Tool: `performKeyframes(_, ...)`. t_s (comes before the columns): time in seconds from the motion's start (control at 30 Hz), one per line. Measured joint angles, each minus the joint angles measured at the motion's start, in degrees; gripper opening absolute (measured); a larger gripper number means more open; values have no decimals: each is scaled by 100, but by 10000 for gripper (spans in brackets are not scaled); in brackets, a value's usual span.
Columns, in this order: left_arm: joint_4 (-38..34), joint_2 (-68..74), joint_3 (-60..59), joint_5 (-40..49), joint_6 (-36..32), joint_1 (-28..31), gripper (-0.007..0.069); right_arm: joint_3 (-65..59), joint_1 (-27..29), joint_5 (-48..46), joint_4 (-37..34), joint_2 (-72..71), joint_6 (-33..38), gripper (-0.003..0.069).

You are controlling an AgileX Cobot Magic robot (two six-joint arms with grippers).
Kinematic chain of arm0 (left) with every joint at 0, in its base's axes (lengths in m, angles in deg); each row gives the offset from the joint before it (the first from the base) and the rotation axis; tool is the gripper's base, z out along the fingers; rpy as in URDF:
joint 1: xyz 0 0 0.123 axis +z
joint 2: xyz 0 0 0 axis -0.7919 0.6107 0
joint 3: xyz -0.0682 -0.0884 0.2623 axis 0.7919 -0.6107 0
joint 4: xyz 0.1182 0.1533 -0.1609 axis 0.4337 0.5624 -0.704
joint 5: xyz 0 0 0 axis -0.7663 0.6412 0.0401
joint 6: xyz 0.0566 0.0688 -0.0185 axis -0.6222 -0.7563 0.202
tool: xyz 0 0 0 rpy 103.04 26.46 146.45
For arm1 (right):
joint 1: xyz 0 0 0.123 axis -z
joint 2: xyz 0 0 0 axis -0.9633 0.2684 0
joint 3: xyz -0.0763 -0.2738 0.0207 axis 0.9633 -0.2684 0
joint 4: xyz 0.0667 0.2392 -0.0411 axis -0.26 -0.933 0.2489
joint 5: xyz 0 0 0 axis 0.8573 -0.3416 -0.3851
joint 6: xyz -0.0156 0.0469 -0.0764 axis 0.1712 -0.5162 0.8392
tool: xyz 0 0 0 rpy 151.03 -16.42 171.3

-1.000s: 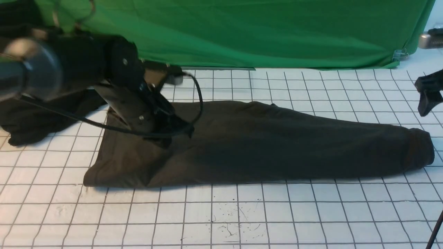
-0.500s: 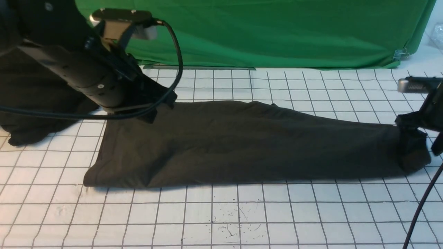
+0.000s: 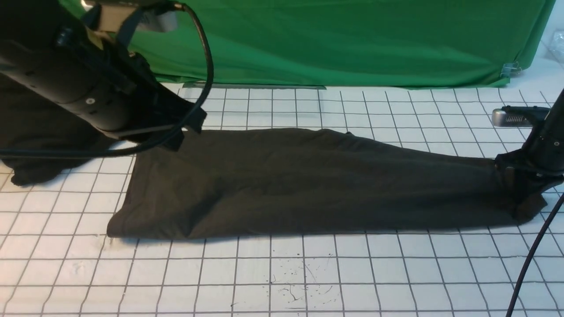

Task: Fold a long-sleeved shirt over a white checkered tablecloth.
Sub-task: 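Pull the folded dark garment lengthwise by its ends to straighten it flat on the table, then fold the right end of the dark garment over onto its left end with the right gripper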

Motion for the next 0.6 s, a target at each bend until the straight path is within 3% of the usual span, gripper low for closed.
performKeyframes(0.3, 158, -530, 0, 228, 0, 0, -4, 582, 202, -184, 1232, -770, -603, 29)
performKeyframes(0.47, 217, -644, 0, 242, 0, 0, -4, 918, -44, -199, 1023, -1239, -665, 29)
performKeyframes(0.6, 209, -655, 0, 236, 0, 0, -4, 1204, -917, -206, 434, -1788, -672, 29)
